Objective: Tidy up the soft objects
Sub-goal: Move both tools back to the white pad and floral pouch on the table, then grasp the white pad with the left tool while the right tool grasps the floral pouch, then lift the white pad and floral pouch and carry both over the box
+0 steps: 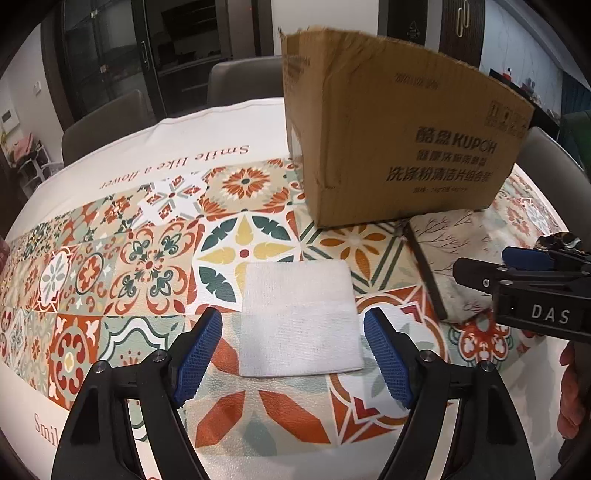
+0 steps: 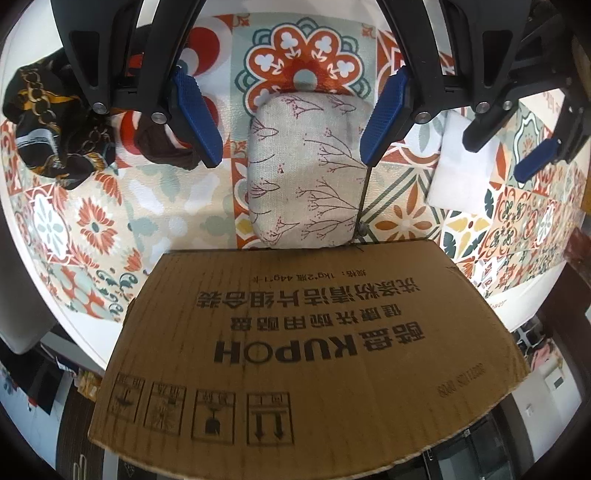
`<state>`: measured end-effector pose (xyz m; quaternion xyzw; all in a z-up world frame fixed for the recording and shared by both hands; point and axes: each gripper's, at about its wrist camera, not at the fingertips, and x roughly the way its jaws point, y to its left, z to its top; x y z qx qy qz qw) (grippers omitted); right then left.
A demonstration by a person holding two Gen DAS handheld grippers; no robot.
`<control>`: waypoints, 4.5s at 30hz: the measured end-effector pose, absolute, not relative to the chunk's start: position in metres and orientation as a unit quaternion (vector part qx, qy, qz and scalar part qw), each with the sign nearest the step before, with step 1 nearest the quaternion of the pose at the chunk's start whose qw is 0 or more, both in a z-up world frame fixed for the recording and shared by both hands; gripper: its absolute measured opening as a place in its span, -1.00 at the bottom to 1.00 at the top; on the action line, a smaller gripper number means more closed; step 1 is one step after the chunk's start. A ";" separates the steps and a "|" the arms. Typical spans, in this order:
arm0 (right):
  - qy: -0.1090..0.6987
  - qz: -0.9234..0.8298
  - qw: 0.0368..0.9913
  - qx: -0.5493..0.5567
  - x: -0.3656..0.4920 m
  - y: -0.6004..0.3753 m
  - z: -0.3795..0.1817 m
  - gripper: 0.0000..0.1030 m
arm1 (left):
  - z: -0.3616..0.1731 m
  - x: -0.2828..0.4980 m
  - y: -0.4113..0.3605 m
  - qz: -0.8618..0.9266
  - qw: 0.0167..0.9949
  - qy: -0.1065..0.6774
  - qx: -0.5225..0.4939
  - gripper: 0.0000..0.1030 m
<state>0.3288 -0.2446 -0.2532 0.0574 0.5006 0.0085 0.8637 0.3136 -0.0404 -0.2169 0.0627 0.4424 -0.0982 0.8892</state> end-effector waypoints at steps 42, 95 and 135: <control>0.482 0.028 0.873 0.074 0.325 -0.247 -0.243 -0.79 | -0.234 0.316 -0.045 -0.109 0.878 0.465 0.028 -0.79; 0.321 0.043 0.940 0.110 0.242 -0.298 -0.096 -0.80 | -0.090 0.251 -0.095 -0.139 0.939 0.313 0.022 -0.81; 0.250 0.018 0.964 0.085 0.334 -0.313 -0.044 -0.80 | -0.034 0.341 -0.114 -0.138 0.959 0.241 0.050 -0.81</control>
